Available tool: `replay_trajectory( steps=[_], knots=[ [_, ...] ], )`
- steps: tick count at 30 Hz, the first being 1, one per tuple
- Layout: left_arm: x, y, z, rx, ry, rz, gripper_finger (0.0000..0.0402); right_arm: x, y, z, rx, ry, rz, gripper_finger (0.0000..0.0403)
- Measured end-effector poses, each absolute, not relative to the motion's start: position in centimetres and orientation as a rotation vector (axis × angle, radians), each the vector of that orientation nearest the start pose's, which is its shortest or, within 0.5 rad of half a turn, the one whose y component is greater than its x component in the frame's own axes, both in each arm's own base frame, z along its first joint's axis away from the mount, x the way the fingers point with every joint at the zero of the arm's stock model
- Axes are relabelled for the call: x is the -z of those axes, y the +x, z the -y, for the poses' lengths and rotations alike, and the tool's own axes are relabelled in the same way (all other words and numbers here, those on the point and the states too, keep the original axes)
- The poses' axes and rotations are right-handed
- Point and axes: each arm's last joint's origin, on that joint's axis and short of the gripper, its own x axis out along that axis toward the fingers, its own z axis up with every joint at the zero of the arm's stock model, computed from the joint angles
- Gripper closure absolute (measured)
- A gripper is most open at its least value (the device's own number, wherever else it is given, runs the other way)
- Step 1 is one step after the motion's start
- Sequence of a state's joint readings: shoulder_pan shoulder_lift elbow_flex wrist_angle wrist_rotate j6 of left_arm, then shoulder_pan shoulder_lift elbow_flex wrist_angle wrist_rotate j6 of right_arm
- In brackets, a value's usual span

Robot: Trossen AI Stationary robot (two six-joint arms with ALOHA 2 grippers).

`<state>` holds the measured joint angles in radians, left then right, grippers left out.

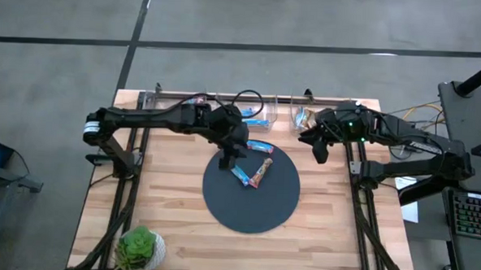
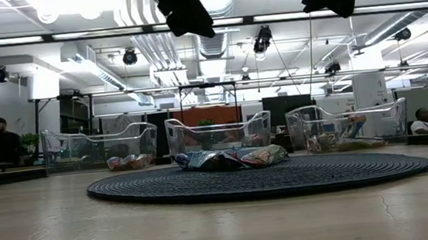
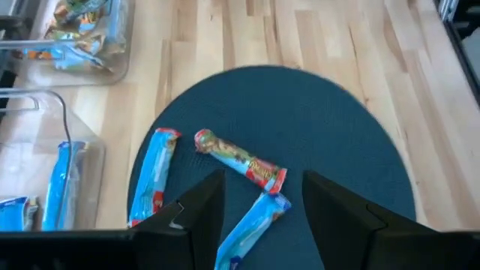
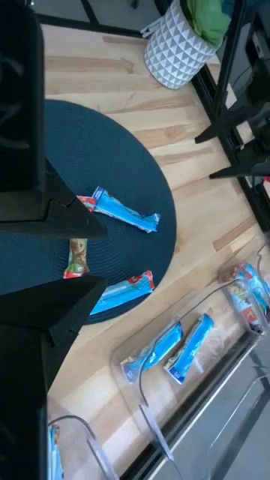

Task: Pick and place Granola Bars by type
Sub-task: Put the red granola bar into the left transparent bin

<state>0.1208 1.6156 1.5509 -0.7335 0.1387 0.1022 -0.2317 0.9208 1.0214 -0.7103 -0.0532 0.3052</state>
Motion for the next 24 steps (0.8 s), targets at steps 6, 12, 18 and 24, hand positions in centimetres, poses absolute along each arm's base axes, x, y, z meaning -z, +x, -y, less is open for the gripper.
replay_trajectory(
  steps=[6,12,18,24],
  knots=[
    [-33.7,35.3,-3.6,0.042,-0.03,-0.785,0.024,-34.4,16.8,3.8,0.264,0.38,-0.578,0.0319],
    [-33.2,35.7,-3.7,0.0,0.069,-0.801,0.024,-34.4,16.8,3.8,0.264,0.382,-0.576,0.0319],
    [-32.5,36.4,-4.2,-0.02,0.142,-0.804,0.024,-34.4,16.8,3.8,0.266,0.387,-0.576,0.0319],
    [-30.6,37.6,-5.0,0.004,0.21,-0.849,0.0241,-34.4,16.8,3.8,0.273,0.409,-0.572,0.0319]
  ],
)
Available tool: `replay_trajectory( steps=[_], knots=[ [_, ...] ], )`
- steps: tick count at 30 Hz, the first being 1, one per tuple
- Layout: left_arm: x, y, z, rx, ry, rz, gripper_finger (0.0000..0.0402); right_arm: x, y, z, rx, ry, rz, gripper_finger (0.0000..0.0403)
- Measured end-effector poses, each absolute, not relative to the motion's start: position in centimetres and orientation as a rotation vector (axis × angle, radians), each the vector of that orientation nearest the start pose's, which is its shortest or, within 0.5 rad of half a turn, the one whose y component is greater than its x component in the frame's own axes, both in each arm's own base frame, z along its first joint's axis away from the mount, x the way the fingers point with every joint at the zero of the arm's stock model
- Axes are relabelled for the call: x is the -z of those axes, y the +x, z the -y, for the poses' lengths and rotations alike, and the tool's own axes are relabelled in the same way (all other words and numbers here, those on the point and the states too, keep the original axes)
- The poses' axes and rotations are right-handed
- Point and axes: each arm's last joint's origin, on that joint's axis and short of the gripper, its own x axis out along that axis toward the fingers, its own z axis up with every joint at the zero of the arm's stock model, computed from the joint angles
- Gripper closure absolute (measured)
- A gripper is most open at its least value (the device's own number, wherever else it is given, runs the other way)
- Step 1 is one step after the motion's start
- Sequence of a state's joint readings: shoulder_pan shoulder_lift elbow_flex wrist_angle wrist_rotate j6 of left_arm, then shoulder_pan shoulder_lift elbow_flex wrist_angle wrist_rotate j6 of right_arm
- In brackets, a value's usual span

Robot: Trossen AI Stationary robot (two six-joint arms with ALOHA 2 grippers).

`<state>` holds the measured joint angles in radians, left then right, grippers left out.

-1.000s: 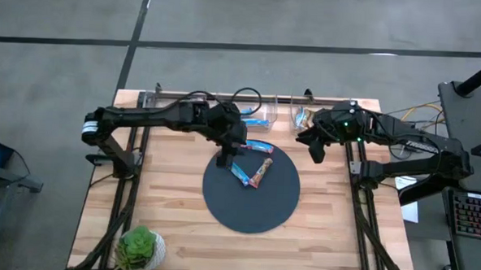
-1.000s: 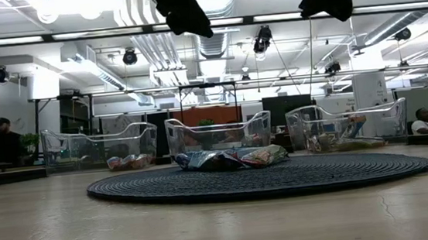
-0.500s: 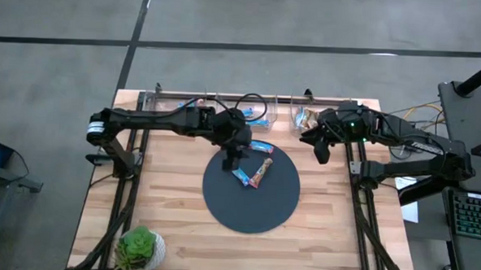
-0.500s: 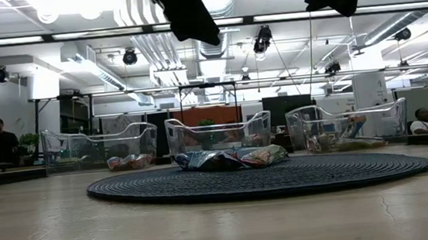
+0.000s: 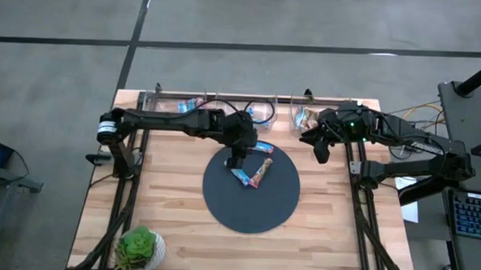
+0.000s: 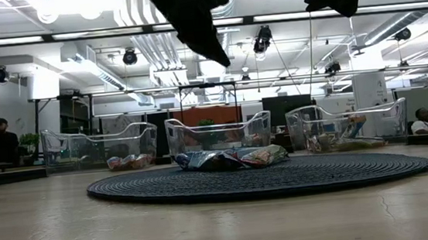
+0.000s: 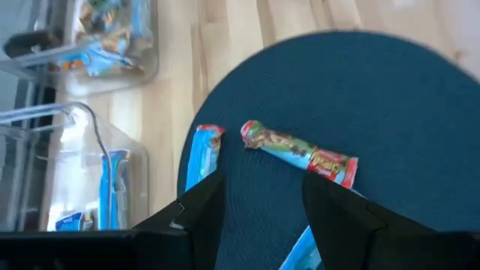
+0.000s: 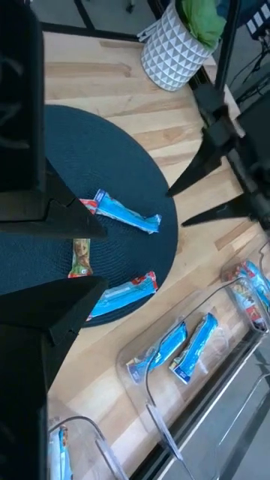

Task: Pick and place Granola Bars by type
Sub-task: Put the red granola bar into the left transparent bin

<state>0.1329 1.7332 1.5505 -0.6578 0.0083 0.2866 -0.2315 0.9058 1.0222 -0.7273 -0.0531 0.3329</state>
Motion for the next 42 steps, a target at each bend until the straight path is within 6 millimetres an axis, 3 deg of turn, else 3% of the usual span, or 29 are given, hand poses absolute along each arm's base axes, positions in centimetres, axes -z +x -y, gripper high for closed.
replay_trajectory(
  steps=[7,25,42],
  knots=[
    [-27.6,39.0,-6.8,-0.03,0.257,-0.936,0.0241,-34.4,16.8,3.8,0.273,0.409,-0.573,0.0319],
    [-23.4,42.3,-10.9,-0.038,0.234,-1.032,0.0241,-34.2,16.9,3.8,0.277,0.407,-0.579,0.0319],
    [-19.4,42.7,-13.3,-0.007,0.17,-1.119,0.0241,-33.8,16.9,3.8,0.277,0.402,-0.592,0.0319]
  ],
)
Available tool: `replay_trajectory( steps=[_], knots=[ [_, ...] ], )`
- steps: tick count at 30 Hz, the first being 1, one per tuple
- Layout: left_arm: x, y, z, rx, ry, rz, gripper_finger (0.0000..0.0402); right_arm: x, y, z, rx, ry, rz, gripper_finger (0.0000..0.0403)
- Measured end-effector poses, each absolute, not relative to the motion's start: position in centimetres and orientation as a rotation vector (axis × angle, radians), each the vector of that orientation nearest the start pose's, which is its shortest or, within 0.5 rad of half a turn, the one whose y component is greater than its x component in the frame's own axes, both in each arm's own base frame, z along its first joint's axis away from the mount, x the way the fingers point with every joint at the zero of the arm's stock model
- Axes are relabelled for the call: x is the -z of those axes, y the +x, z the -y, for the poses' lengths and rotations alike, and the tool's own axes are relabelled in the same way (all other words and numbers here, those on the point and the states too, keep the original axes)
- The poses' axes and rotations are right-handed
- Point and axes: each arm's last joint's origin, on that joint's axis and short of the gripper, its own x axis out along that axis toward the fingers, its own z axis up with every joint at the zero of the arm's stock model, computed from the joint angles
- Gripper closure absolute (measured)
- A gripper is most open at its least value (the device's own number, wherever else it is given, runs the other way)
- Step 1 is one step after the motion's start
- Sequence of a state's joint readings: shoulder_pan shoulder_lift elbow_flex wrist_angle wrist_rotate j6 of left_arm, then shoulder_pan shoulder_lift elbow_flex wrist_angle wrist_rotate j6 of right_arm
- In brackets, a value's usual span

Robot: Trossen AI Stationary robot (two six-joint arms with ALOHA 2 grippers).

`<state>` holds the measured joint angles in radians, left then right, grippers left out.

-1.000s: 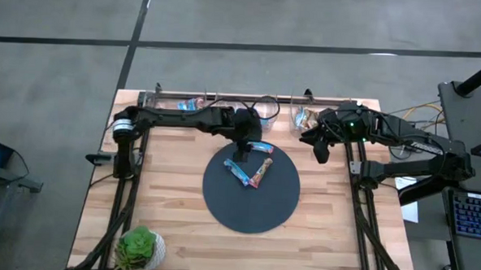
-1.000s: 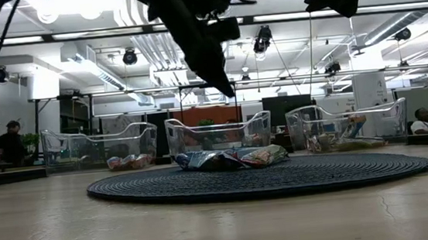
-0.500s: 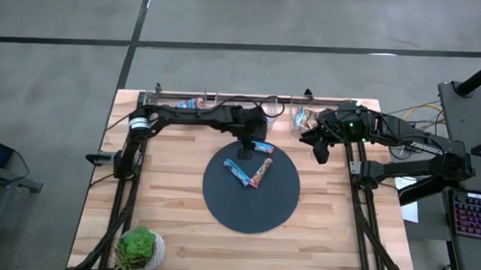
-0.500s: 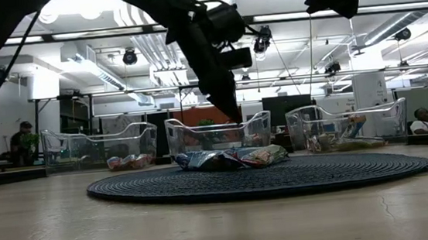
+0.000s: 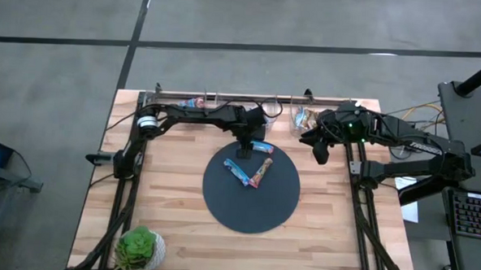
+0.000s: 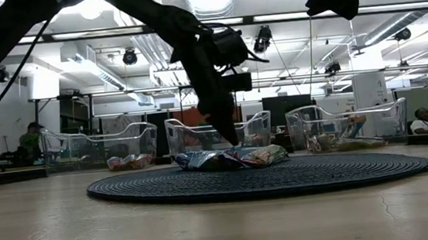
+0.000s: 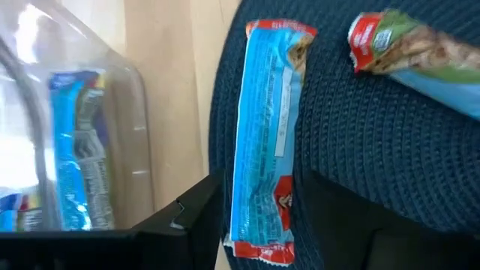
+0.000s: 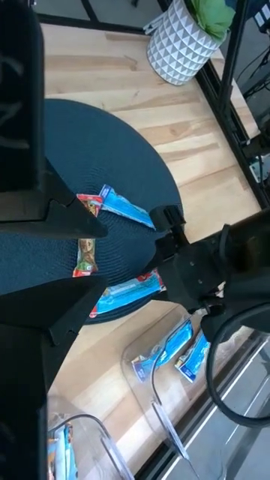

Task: Pick and place Granola Bars by type
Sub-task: Put the red granola bar into the left transparent bin

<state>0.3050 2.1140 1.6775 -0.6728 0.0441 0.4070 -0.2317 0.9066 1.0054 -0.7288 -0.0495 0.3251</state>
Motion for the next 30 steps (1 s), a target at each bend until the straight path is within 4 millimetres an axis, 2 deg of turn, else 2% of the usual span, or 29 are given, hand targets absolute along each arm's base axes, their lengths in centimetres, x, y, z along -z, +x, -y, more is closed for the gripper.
replay_trajectory(
  steps=[15,30],
  knots=[
    [-16.8,42.7,-13.8,0.019,0.14,-1.182,0.0241,-33.8,16.9,3.8,0.273,0.388,-0.594,0.0319],
    [-16.7,42.6,-13.9,0.026,0.136,-1.189,0.0243,-33.8,16.9,3.9,0.299,0.382,-0.591,0.0319]
  ],
)
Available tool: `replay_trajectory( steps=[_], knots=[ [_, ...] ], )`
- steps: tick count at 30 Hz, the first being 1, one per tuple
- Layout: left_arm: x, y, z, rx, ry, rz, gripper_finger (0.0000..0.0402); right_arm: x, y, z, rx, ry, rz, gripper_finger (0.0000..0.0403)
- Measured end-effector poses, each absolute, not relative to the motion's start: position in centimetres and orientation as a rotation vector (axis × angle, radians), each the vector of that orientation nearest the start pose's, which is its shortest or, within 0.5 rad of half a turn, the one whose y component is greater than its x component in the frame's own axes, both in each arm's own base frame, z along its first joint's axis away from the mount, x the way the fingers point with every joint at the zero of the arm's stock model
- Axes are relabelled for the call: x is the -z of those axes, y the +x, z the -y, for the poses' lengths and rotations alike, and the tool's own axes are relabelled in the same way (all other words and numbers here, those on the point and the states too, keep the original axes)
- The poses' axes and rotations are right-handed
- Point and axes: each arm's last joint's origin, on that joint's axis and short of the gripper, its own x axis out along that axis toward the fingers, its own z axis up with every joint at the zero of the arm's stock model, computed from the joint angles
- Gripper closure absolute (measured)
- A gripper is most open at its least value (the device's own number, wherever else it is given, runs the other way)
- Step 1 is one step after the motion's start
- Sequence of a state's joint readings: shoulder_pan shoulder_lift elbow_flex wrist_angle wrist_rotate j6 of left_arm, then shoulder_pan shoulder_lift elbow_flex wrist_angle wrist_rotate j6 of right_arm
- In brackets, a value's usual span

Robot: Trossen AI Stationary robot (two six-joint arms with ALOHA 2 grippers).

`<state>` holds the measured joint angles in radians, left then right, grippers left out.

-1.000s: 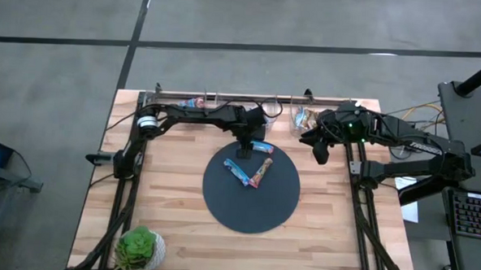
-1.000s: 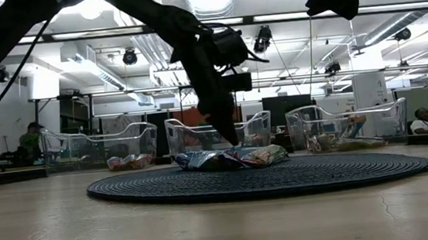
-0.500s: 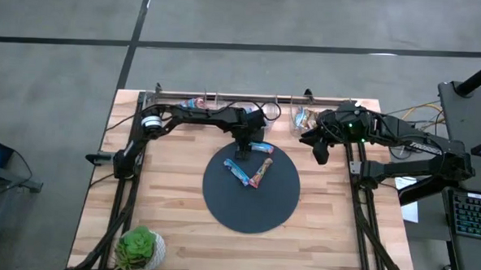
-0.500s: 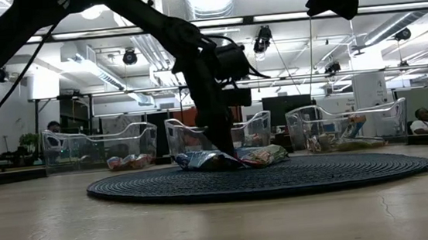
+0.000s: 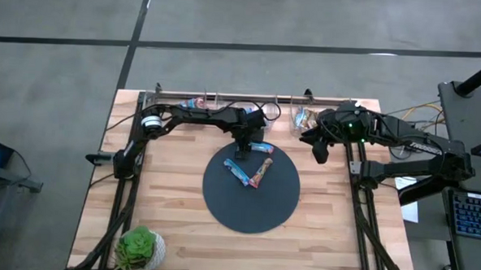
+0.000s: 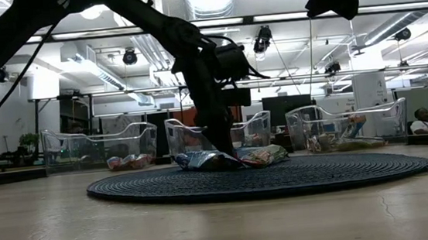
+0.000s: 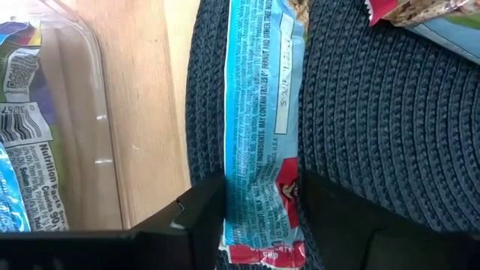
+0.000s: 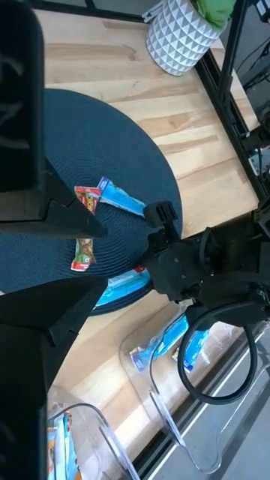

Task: Pick and place Granola Bars by type
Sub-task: Put the red granola bar into the left transparent bin

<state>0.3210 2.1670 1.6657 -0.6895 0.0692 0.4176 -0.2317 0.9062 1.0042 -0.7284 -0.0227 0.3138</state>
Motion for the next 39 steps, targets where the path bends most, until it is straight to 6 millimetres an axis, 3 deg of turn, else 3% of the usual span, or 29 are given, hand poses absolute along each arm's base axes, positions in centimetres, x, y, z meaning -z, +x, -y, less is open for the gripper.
replay_trajectory(
  steps=[13,27,39],
  knots=[
    [-16.7,42.5,-13.9,0.026,0.135,-1.193,0.0321,-33.8,16.9,3.9,0.299,0.382,-0.59,0.0319],
    [-16.8,42.3,-13.9,0.015,0.136,-1.211,0.0326,-33.8,16.9,3.9,0.299,0.382,-0.59,0.0319],
    [-18.1,42.6,-14.1,0.015,0.15,-1.204,0.0326,-33.8,16.9,3.9,0.299,0.382,-0.59,0.0319]
  ],
)
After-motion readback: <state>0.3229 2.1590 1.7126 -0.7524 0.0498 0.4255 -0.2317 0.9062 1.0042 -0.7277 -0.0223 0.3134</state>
